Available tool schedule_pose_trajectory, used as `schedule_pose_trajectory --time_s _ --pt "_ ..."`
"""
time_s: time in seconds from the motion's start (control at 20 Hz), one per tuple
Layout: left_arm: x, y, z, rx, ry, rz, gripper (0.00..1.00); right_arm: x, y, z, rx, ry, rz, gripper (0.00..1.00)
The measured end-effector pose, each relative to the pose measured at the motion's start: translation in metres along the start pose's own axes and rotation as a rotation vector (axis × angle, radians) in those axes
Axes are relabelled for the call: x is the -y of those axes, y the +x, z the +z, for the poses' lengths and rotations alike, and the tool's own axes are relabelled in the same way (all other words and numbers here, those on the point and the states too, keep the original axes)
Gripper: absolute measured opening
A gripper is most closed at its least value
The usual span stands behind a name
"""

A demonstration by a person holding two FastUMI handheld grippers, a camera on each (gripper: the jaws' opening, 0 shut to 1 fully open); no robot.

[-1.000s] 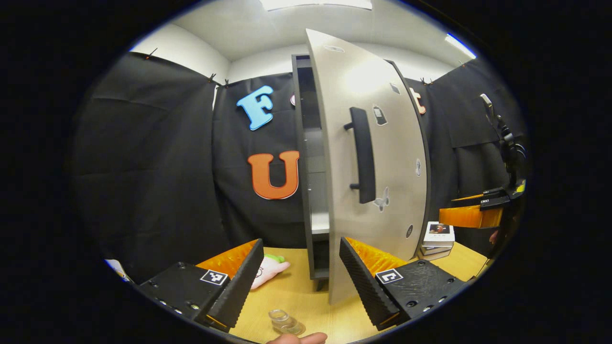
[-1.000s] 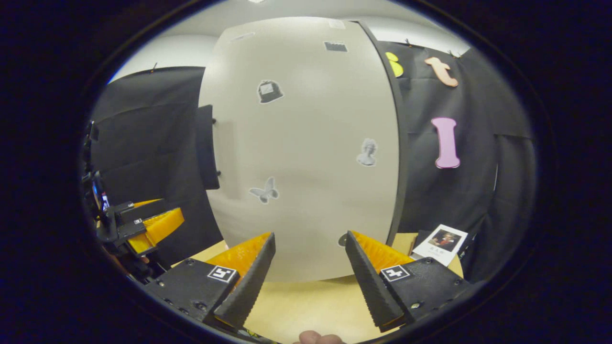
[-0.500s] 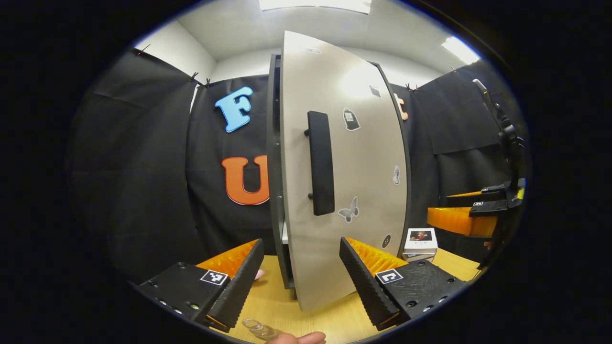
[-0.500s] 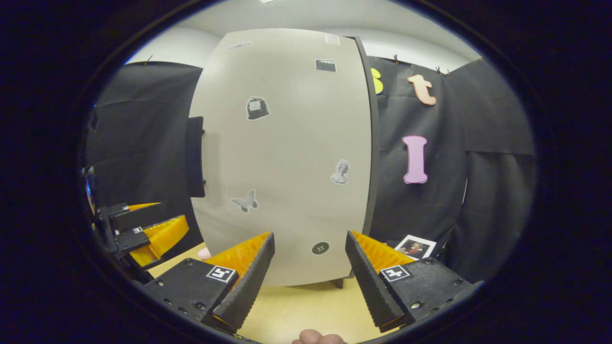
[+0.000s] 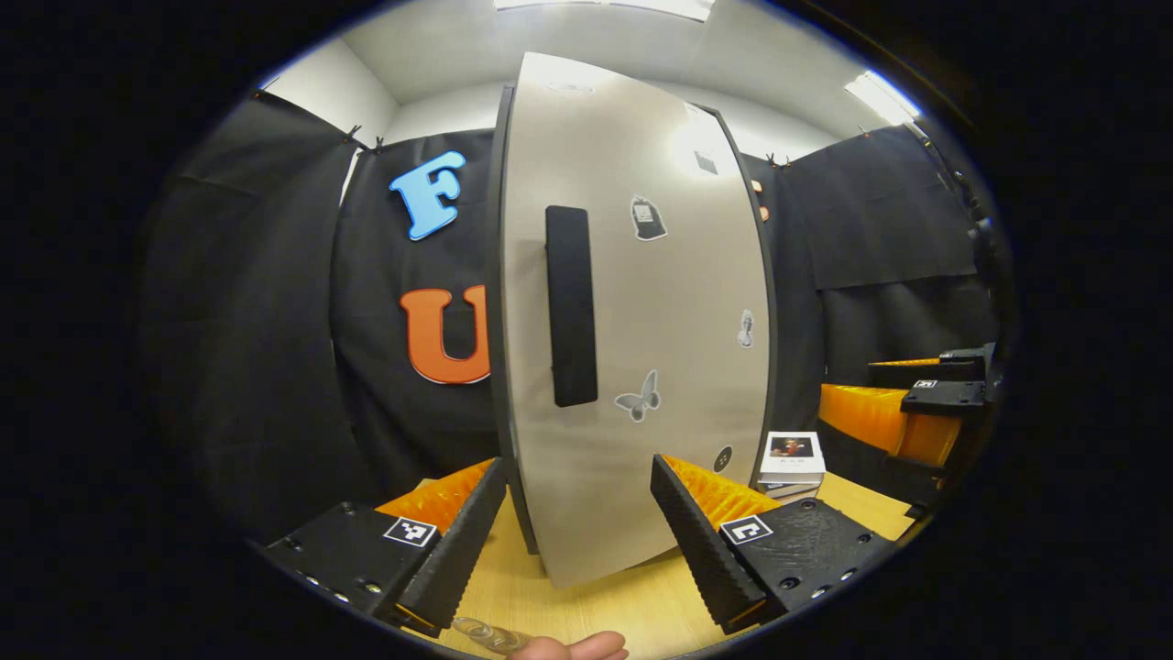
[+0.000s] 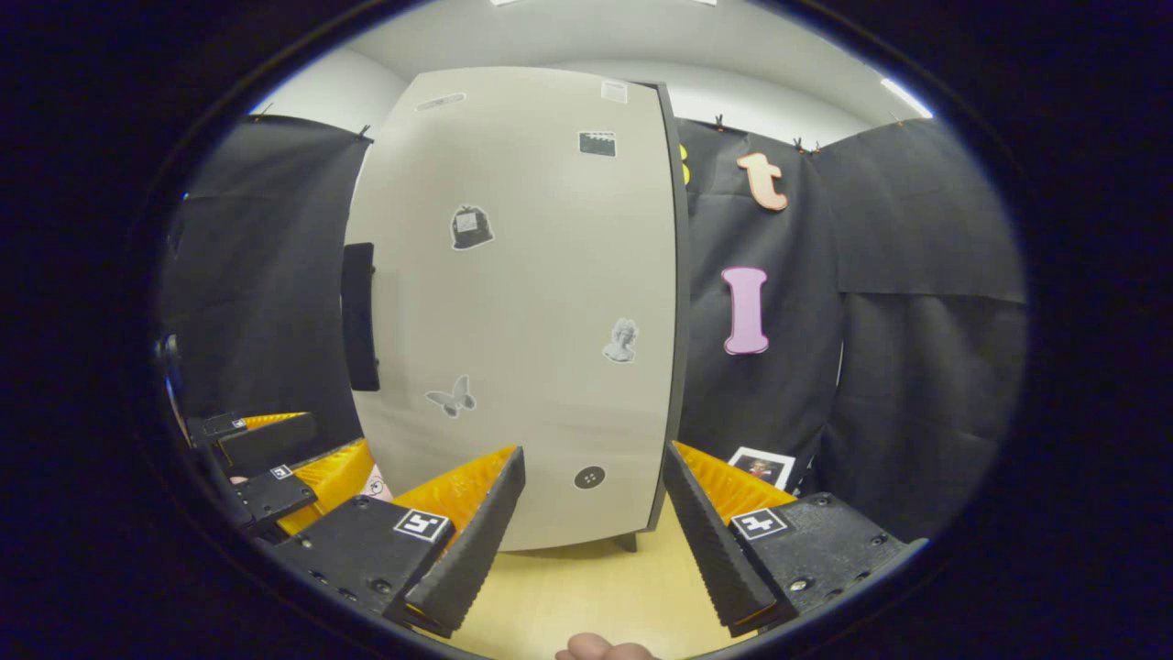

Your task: Open the cabinet door with the right hand, grasp the bottle in the cabinet with the left hand and place it on the coaster, then close the cabinet door with the right hand.

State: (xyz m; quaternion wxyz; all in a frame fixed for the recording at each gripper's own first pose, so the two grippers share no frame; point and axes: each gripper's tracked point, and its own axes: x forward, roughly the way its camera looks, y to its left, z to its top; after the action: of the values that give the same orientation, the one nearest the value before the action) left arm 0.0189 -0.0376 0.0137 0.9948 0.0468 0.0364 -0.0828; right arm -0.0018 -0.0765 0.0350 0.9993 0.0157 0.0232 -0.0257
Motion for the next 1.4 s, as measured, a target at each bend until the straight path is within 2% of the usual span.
schedule_pose_trajectory --time_s 0.2,0.3,0.35,0.55,0.8,1.0,1.1,1.25,1.4 --pt "0.004 0.005 0.014 0.046 0.011 -0.034 0.96 -0.012 0.002 -0.005 -0.023 0.010 -0.023 0.97" --pt "0.007 0.009 0.008 0.020 -0.005 -0.033 0.96 -0.013 0.002 -0.010 -0.044 0.012 -0.016 0.97" --pt "0.006 0.009 0.006 0.005 -0.029 -0.022 0.96 -0.014 0.004 -0.010 -0.041 0.012 -0.001 0.95" --pt "0.006 0.020 0.014 -0.021 -0.105 0.023 0.96 -0.001 0.016 -0.017 -0.053 0.015 0.025 0.97" --pt "0.001 0.028 0.008 -0.024 -0.093 0.097 0.96 0.017 0.047 -0.008 -0.046 0.054 0.063 0.97" --pt "0.004 0.037 0.004 -0.014 -0.021 0.164 0.96 0.024 0.061 -0.010 -0.066 0.092 0.077 0.97" --pt "0.011 0.037 0.004 -0.009 -0.007 0.163 0.96 0.023 0.061 -0.009 -0.058 0.081 0.079 0.96" --pt "0.025 0.038 -0.010 -0.061 -0.051 0.115 0.96 0.017 0.055 -0.011 -0.062 0.071 0.068 0.97" --pt "0.006 0.037 -0.009 -0.065 -0.063 0.168 0.96 0.009 0.050 -0.001 -0.030 0.046 0.070 0.97"
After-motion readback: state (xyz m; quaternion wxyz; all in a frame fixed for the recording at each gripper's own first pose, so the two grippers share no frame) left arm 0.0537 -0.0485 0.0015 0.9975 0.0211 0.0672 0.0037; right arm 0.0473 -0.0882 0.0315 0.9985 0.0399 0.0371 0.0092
